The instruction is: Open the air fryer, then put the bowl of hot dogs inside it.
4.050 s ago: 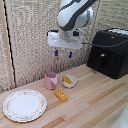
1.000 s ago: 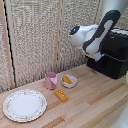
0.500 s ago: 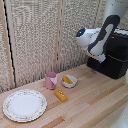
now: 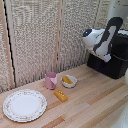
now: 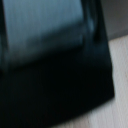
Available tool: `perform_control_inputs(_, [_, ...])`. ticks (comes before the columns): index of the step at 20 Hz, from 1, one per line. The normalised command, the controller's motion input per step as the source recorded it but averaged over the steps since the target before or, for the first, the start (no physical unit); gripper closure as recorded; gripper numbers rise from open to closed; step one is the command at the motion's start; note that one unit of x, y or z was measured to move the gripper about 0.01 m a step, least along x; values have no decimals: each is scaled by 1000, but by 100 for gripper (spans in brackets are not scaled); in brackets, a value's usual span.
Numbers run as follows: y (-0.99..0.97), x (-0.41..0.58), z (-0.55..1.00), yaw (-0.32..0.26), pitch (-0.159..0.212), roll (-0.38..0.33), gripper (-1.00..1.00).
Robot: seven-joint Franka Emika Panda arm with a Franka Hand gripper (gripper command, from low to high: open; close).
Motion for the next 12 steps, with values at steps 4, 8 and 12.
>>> perform_control_inputs(4, [-39,69,0,20,74,-5,100])
perform_control_inputs(8, [-159,146,-1,8,61,6,100])
perform_control_inputs(12, [-306,151,21,51,70,95,100])
